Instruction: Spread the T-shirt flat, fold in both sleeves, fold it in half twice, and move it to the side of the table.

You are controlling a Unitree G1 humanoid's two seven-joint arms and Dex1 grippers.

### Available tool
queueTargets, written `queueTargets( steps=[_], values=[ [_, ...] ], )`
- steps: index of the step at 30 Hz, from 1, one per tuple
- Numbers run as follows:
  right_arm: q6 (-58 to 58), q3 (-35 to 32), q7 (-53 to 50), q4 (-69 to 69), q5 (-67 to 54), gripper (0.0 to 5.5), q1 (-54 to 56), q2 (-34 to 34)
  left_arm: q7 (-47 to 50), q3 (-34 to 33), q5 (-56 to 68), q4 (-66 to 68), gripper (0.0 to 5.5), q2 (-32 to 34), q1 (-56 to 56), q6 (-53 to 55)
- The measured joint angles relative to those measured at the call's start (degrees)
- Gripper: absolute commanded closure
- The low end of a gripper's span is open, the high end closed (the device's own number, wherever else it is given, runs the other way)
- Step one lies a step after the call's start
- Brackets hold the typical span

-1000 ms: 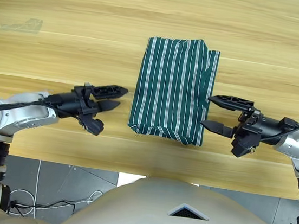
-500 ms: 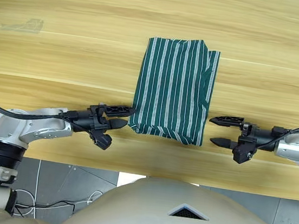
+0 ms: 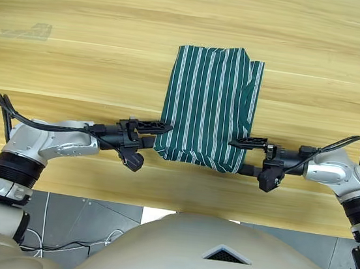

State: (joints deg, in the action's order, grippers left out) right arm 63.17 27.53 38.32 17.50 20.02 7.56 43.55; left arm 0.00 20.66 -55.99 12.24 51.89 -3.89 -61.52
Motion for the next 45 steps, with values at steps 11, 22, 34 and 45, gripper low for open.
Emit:
queueTargets(
  steps=[11, 22, 34, 45],
  values=[
    [-1.2, 0.5, -0.1, 0.4, 1.6, 3.77, -0.5, 0.0, -0.1, 3.0, 0.1, 0.9, 4.45, 1.1, -0.2, 1.3],
    [-2.1, 2.0, 0.1, 0.4, 2.2, 5.5, -0.8, 0.0, -1.1, 4.1, 0.1, -0.3, 5.4, 1.8, -1.3, 1.6],
    [-27.9, 3.5, 15.1, -11.0, -23.9, 5.5, -8.2, 4.8, -34.5, 6.5, 46.9, -17.8, 5.42, 9.2, 12.9, 27.3],
    [-63.8, -10.1, 28.9, -34.4, -56.2, 5.5, -15.3, 13.2, -52.8, -9.6, 78.8, -45.8, 5.42, 28.6, 30.5, 48.6]
  ],
)
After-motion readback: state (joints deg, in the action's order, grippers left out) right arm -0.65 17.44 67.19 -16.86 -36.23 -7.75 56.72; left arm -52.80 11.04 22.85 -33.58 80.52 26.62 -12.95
